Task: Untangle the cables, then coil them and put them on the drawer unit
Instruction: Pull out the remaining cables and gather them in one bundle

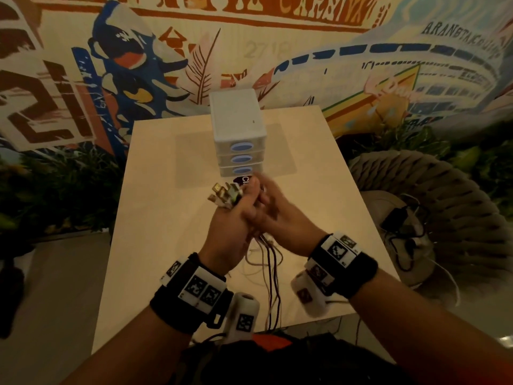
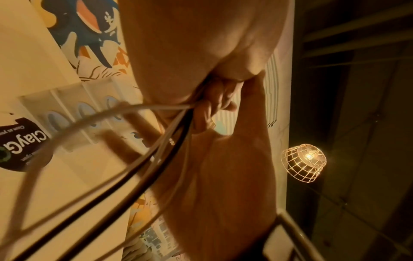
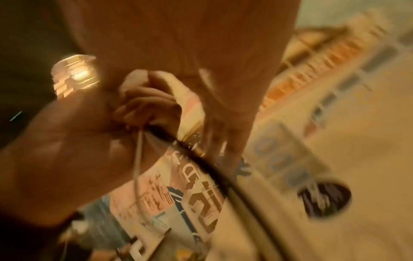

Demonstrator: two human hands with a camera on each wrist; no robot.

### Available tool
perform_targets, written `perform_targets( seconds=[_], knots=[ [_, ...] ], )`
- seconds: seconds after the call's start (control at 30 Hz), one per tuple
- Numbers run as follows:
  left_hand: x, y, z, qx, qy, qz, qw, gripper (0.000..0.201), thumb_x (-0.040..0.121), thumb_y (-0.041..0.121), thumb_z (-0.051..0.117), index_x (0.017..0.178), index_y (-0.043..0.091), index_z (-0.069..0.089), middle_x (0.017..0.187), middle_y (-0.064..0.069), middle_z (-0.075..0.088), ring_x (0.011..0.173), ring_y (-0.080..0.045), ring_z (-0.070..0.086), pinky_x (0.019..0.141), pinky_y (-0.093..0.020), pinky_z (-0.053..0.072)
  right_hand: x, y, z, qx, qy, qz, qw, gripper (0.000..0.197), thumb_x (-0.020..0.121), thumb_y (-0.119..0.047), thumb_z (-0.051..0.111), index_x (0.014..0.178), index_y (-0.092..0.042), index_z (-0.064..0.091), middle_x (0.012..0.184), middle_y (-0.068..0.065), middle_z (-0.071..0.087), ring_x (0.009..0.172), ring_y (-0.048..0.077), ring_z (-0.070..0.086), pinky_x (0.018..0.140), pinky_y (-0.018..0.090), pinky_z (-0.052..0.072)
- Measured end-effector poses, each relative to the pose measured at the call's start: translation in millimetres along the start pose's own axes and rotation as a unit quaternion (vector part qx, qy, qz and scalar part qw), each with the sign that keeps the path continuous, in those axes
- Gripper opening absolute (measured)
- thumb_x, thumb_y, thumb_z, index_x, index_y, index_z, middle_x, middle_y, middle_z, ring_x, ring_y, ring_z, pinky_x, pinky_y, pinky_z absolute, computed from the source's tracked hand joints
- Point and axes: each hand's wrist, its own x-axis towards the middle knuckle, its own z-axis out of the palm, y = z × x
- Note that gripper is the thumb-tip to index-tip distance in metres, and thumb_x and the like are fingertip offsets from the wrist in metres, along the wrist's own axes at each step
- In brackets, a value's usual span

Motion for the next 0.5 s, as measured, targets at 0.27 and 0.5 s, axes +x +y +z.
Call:
perform_targets(
  seconds=[0.27, 0.5],
  knots=[
    [7.1, 10.5, -12.6, -0.02, -0.007, -0.02, 1.0, 0.045, 0.104, 0.045, 0.045, 0.075, 0.012, 0.051, 0.052, -0.003, 0.02, 0.042, -0.015, 0.018, 0.047, -0.031, 0.021, -11.8, 41.7, 4.4, -0.049, -0.103, 0.132, 0.985, 0.032, 0.104, -0.043, 0.049, 0.079, -0.026, 0.06, 0.059, -0.004, 0.042, 0.053, 0.017, 0.038, 0.056, 0.029, 0.039],
    [15.5, 30.6, -35.3, -0.065, 0.017, 0.007, 0.998, 0.046, 0.108, 0.043, 0.039, 0.071, 0.017, 0.046, 0.05, 0.003, 0.023, 0.045, -0.013, 0.012, 0.048, -0.031, 0.011, -61.3, 94.4, -0.4, -0.048, -0.09, 0.255, 0.962, 0.047, 0.086, -0.067, 0.048, 0.075, -0.021, 0.045, 0.063, -0.004, 0.039, 0.057, 0.015, 0.036, 0.061, 0.029, 0.04]
  ],
)
